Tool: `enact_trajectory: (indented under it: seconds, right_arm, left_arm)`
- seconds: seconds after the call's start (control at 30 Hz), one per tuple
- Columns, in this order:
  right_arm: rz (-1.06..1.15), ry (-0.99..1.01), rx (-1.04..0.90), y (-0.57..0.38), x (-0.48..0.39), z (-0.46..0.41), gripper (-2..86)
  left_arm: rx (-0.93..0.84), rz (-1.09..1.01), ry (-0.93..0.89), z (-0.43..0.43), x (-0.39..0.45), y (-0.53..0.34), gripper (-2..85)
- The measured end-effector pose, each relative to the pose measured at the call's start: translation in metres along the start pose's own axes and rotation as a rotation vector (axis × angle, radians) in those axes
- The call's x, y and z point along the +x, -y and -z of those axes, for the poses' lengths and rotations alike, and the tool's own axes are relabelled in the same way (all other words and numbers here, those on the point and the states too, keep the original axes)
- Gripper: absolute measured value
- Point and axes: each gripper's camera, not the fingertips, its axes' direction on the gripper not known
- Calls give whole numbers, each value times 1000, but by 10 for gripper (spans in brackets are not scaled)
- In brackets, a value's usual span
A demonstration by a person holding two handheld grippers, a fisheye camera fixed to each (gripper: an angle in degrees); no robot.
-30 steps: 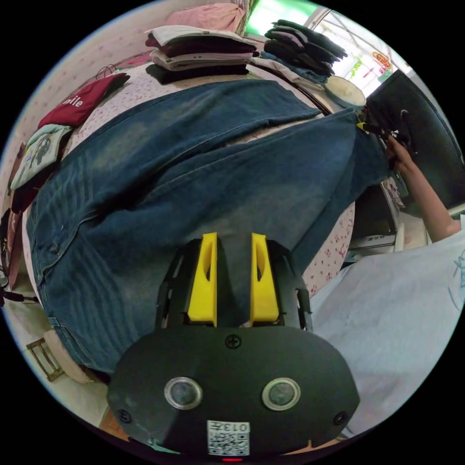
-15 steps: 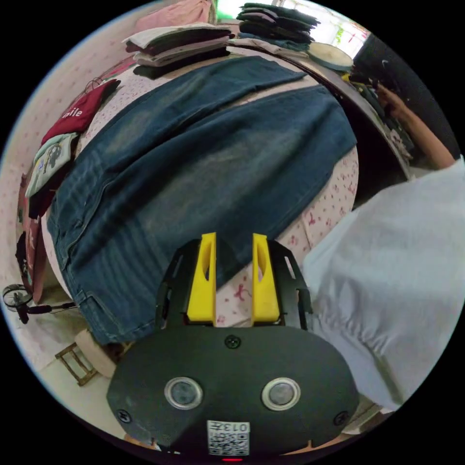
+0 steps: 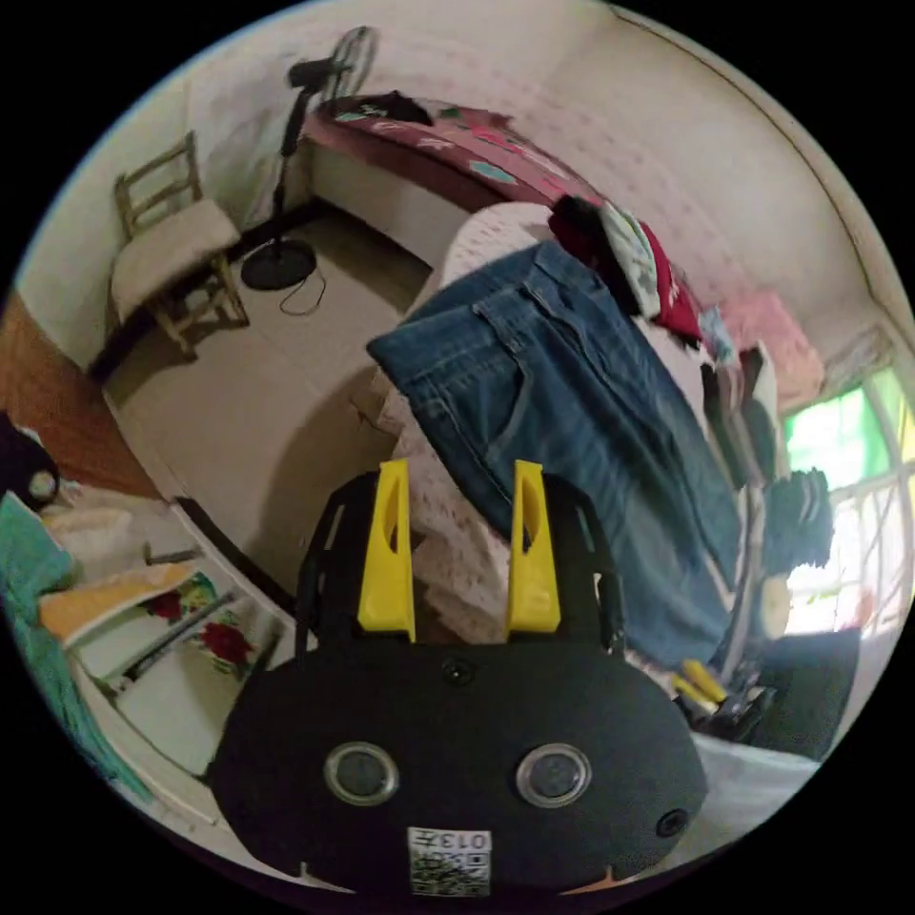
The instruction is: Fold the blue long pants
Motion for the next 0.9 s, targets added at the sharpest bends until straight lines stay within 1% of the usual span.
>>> enact_trajectory:
  seconds: [0.03, 0.17, 0.23, 0.27, 0.3, 0.33, 0.4, 0.47, 0.57, 0.63, 0.73, 0.77, 0.8, 0.87, 0.9]
  right_arm:
    - [13, -25, -14, 3, -1, -2, 88]
    - [23, -34, -72, 14, 5, -9, 83]
    - [43, -32, -104, 20, 6, -13, 77]
    - [50, -34, -111, 23, 6, -13, 72]
    - [52, -31, -118, 25, 7, -13, 62]
    - [54, -25, -135, 29, 8, -13, 43]
    - [61, -38, -155, 32, 9, -13, 33]
    - [46, -15, -136, 34, 14, -2, 25]
    - [31, -5, -65, 31, 21, 32, 20]
    - [42, 22, -33, 25, 23, 50, 19]
    - [48, 97, -3, 16, 21, 54, 18]
    - [57, 103, -12, 15, 17, 44, 17]
    - [62, 104, -25, 15, 14, 36, 17]
    - [121, 125, -146, 18, -1, -1, 15]
    - [134, 132, -186, 18, -5, -9, 13]
  left_arm:
    - [5, 66, -57, -3, -21, 7, 158]
    - [-28, 191, -152, -22, -66, 28, 153]
    - [-63, 203, -229, -37, -75, 39, 100]
    - [-69, 194, -253, -40, -76, 42, 88]
    - [-74, 189, -249, -41, -74, 46, 64]
    - [-74, 172, -187, -36, -70, 48, 59]
    - [-87, 119, -148, -27, -62, 52, 54]
    - [-66, 54, -146, -6, -52, 54, 51]
    - [17, -82, -166, 46, -30, 52, 48]
    - [75, -162, -134, 80, -20, 44, 49]
    - [78, -147, -126, 74, -38, 35, 50]
    - [53, -129, -114, 64, -44, 34, 50]
    - [-21, -84, -77, 40, -57, 30, 48]
    - [-91, -20, -55, 10, -74, 20, 39]
    - [-141, 66, -54, -3, -87, 12, 28]
